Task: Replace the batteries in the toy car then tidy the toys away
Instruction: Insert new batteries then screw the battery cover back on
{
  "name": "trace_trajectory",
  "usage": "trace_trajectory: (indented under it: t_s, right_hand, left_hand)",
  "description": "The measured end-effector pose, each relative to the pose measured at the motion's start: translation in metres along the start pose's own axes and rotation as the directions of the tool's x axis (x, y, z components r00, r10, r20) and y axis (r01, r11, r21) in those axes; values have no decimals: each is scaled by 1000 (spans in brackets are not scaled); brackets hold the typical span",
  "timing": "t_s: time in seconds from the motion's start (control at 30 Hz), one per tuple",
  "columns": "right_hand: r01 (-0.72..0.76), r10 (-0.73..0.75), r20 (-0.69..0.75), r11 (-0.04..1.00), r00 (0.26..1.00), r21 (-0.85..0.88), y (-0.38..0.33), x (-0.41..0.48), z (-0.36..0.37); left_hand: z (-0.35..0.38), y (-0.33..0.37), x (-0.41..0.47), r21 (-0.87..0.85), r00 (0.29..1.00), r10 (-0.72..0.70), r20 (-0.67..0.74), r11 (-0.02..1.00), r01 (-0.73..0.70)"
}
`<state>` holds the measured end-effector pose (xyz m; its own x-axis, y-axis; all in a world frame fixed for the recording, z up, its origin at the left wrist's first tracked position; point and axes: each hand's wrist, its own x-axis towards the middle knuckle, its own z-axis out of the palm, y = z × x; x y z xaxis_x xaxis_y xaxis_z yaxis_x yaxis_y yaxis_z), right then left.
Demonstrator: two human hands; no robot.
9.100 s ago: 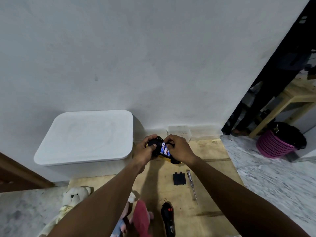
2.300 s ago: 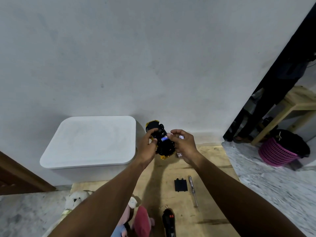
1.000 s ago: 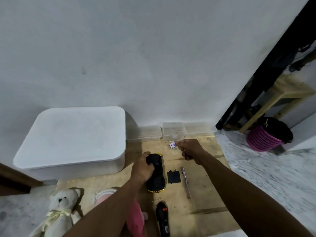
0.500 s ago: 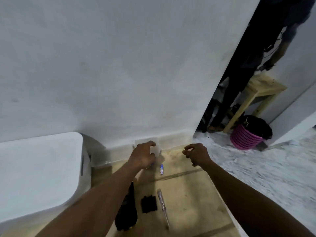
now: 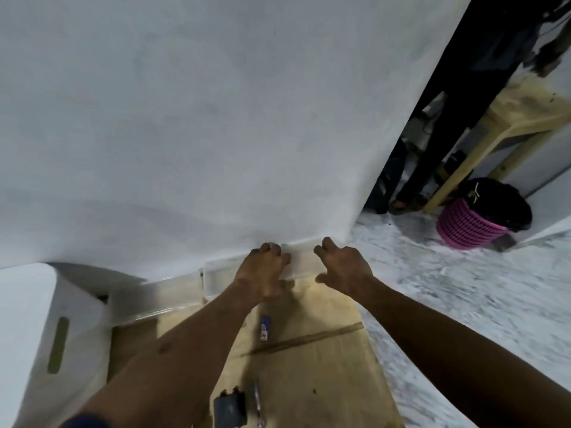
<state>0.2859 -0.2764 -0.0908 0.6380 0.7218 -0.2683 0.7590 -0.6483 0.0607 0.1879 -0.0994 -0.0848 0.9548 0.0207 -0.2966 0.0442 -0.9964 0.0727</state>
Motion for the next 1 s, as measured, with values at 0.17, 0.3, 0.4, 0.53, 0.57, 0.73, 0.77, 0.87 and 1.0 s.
trace_trajectory:
  t_s: [0.17,0.3,0.4,0.53,0.57,0.73,0.77,0.87,1.0]
  right_hand:
    - [22,-23,-21,998,1000,-58,-4,7,4]
    - [43,-44,-29,999,999,-32,-6,4,6]
    - [55,-57,-56,998,997,-39,-4,1,6]
    - [41,-45,-162,999,986,-28,-2,2,9]
    - [32,-34,-131,999,991,-14,-3,2,8]
    - [-27,26,-78,1000,997,-4,-2,2,12]
    - [-35,35,-69,999,997,2,-2,2,12]
    - [-40,43,-28,995,999,90,2,3,6]
    - [-59,96,-132,964,987,258,23,-7,-3]
  left_hand:
    - [6,4,3,63,1000,-1,-13,998,2]
    - [9,7,1,107,999,3,-34,994,1]
    - [8,10,-2,111,999,21,-47,994,-15]
    - [8,12,-3,85,998,52,-44,995,-49]
    - [8,12,-3,84,997,62,-41,995,-59]
    - [9,12,-3,59,995,88,-39,995,-86]
    - [7,12,-3,50,995,87,-48,995,-84]
    - [-2,8,-4,-13,997,57,-58,998,-57]
    - [-14,-1,-5,-199,996,-44,-78,980,27]
